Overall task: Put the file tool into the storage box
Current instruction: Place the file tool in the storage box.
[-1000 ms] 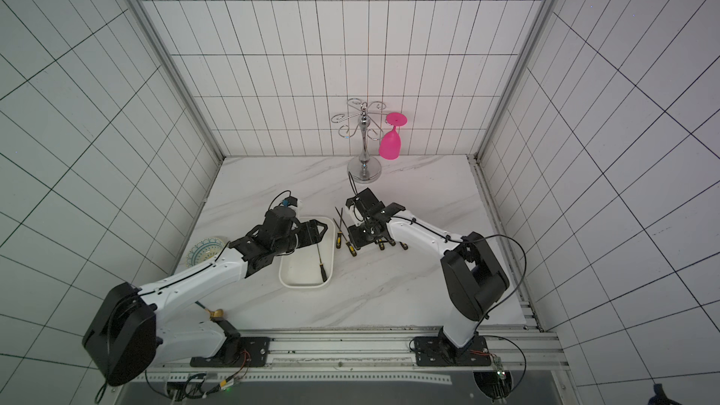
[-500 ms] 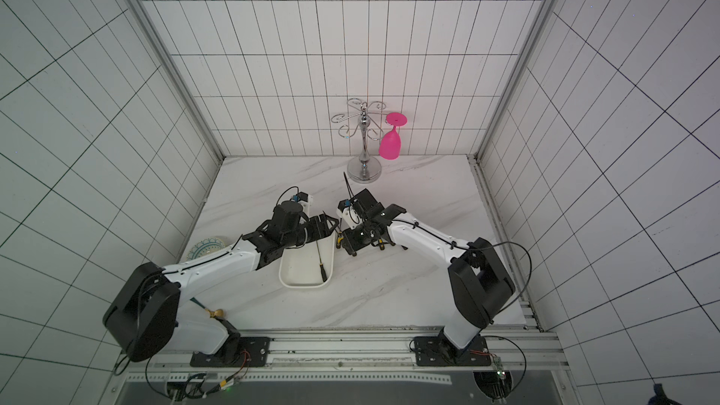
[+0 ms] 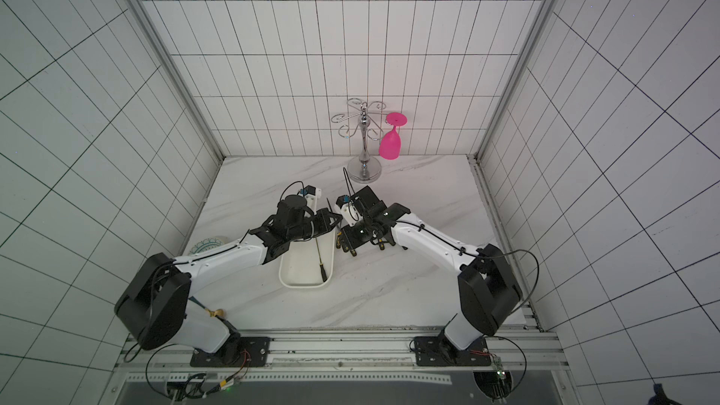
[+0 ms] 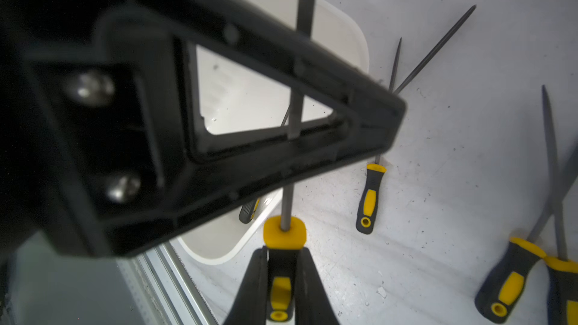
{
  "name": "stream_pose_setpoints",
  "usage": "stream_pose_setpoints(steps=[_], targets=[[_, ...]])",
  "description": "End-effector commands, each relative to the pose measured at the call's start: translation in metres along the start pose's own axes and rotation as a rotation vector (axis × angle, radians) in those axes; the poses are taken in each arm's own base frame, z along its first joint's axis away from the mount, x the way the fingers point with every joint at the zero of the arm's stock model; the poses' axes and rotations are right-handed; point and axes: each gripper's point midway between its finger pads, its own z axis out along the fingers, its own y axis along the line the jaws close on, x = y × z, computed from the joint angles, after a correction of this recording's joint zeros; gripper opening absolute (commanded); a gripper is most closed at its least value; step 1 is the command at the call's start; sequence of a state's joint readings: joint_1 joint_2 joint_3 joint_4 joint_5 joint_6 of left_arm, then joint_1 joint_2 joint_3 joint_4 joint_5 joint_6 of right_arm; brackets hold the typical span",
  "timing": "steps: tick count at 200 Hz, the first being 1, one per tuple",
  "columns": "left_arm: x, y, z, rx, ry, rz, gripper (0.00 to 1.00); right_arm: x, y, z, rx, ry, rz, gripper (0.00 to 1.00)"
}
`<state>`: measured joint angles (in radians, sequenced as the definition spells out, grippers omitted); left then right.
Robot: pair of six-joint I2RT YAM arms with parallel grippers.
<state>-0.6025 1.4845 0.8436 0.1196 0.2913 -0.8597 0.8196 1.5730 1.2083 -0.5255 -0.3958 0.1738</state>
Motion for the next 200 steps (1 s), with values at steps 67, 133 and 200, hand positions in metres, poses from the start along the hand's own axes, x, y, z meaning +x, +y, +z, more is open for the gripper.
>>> stream_pose_setpoints(steps=[67, 133, 200], targets=[[0.005, 0.030, -0.030, -0.139, -0.026, 0.041, 0.00, -0.027, 0.003, -0.025, 0.039, -0.109, -0.012, 0.58], [0.040, 0.100, -0.064, -0.395, 0.004, 0.067, 0.00, -0.022, -0.023, -0.015, 0.113, -0.095, 0.055, 0.57], [0.044, 0.110, -0.050, -0.433, 0.044, 0.074, 0.39, -0.008, -0.072, 0.018, 0.236, -0.009, 0.110, 0.58]])
